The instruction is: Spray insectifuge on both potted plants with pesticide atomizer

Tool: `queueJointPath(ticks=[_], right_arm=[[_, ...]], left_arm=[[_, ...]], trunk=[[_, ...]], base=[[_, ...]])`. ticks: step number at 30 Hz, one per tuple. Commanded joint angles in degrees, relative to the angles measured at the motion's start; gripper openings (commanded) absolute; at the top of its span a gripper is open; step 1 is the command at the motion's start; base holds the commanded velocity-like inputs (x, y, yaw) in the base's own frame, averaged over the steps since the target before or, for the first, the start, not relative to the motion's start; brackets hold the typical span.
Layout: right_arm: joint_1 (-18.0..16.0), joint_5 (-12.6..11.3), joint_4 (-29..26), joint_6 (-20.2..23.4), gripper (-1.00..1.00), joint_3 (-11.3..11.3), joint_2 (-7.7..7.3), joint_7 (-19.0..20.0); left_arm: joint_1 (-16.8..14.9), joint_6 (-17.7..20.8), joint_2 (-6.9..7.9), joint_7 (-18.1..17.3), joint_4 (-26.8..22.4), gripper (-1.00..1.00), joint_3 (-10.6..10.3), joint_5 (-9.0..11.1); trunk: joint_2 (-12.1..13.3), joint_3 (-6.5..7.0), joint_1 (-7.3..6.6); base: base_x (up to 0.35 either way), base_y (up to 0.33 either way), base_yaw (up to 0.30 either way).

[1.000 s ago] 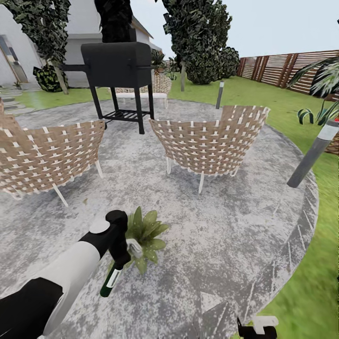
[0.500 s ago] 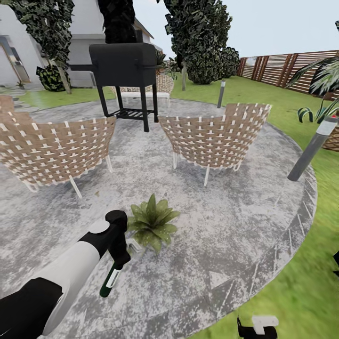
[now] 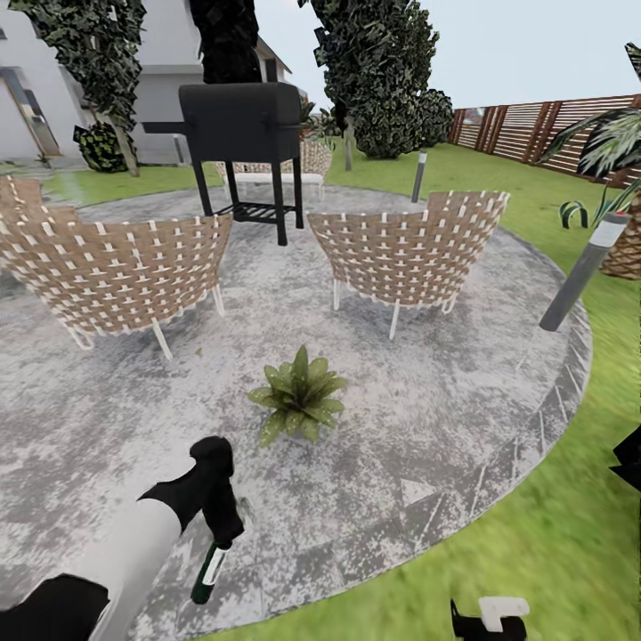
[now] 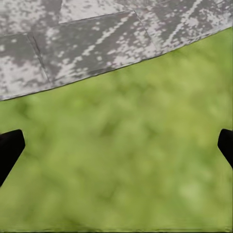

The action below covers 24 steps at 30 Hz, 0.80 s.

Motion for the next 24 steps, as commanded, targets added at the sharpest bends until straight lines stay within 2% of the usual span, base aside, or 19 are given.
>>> queueJointPath(ticks=[1,3,4,5,6,7,8,10,11,12,14,15,16,18,20,22,24], right_arm=[[-0.1,0.6,0.1,-0.2,1.0,-0.2,-0.03,-0.4],[0.0,0.6,0.1,-0.2,1.0,-0.2,0.03,-0.4],[0.0,0.7,0.1,-0.3,1.0,-0.2,0.1,-0.3],[0.0,0.7,0.1,-0.3,1.0,-0.2,0.22,-0.3],[-0.1,0.7,0.1,-0.2,1.0,-0.2,0.32,-0.3],[-0.1,0.8,0.0,-0.2,1.0,0.3,0.32,-0.3],[-0.1,2.2,-2.1,-0.2,1.0,3.7,0.38,0.1],[-0.1,4.1,-5.2,-0.2,1.0,7.5,0.6,2.0],[-0.1,4.7,-7.2,-0.2,1.0,9.3,0.79,5.0],[-0.1,4.9,-8.4,-0.1,1.0,10.1,0.87,7.5],[-0.1,5.3,-12.2,0.1,1.0,11.2,0.99,18.2],[-0.1,5.3,-13.4,0.1,1.0,11.3,1.0,22.2],[-0.1,5.3,-17.8,0.2,1.0,11.5,0.91,34.6],[-0.1,5.3,-19.6,0.2,1.0,11.6,0.93,37.7],[-0.1,5.4,-20.3,0.2,1.0,12.0,1.05,38.9],[-0.1,5.5,-20.5,0.2,1.0,14.7,2.17,39.1],[-0.1,5.5,-20.7,0.2,1.0,20.7,4.52,39.2]], left_arm=[[1.0,-3.9,0.01,3.0,0.2,-1.0,1.5,2.6],[3.2,-9.9,0.22,9.1,0.6,-1.0,4.1,7.0],[5.2,-14.6,0.75,12.8,0.6,-1.0,5.5,9.5],[5.7,-19.2,1.18,13.5,0.7,-1.0,6.6,10.7],[7.9,-29.8,2.0,14.2,0.7,-1.0,13.0,14.1],[8.2,-31.7,2.28,14.2,0.7,-1.0,14.0,14.3],[8.4,-35.8,3.12,14.3,0.9,-1.0,16.1,14.9],[8.4,-39.3,3.44,14.3,2.3,-1.0,18.0,15.3],[8.4,-42.0,3.56,14.3,3.5,-1.0,19.1,15.5],[8.4,-43.9,3.66,14.3,4.3,-1.0,19.7,15.6],[8.4,-50.0,3.94,14.3,7.0,-1.0,21.3,15.6],[8.4,-51.7,4.04,14.3,7.9,-1.0,21.9,15.6],[8.4,-54.9,4.19,14.2,9.3,-1.0,24.9,15.7],[8.4,-55.4,4.14,14.1,9.7,-1.0,25.5,15.7],[8.4,-56.3,3.75,14.1,11.0,-1.0,25.6,15.6],[8.4,-56.9,3.44,14.1,11.6,-1.0,25.6,15.6],[8.4,-57.1,3.3,14.1,11.8,-1.0,25.6,15.3]], trunk=[[0.0,-0.04,-0.04],[0.0,-0.04,-0.04],[0.0,-0.04,-0.04],[0.0,-0.04,-0.04],[0.0,-0.04,-0.04],[0.0,-0.04,-0.04],[0.0,-0.04,-0.04],[0.0,-0.04,-0.04],[0.0,-0.04,-0.04],[0.0,-0.04,-0.04],[0.0,-0.04,-0.04],[0.0,-0.04,-0.04],[0.0,-0.04,-0.04],[0.0,-0.04,-0.04],[0.0,-0.04,-0.04],[0.0,-0.04,-0.04],[0.0,-0.04,-0.04]], base=[[-0.16,0.069,0.0],[-0.062,0.027,0.0],[-0.009,0.004,0.0],[-0.004,0.002,0.0],[0.0,0.0,0.0],[0.0,0.0,0.0],[0.0,0.0,0.0],[0.0,0.0,0.0],[0.0,0.0,0.0],[0.0,0.0,0.0],[0.0,0.0,0.0],[0.0,0.0,0.0],[0.0,0.0,0.0],[0.0,0.0,0.0],[0.0,0.0,0.0],[0.0,0.0,0.0],[0.0,0.0,0.0]])
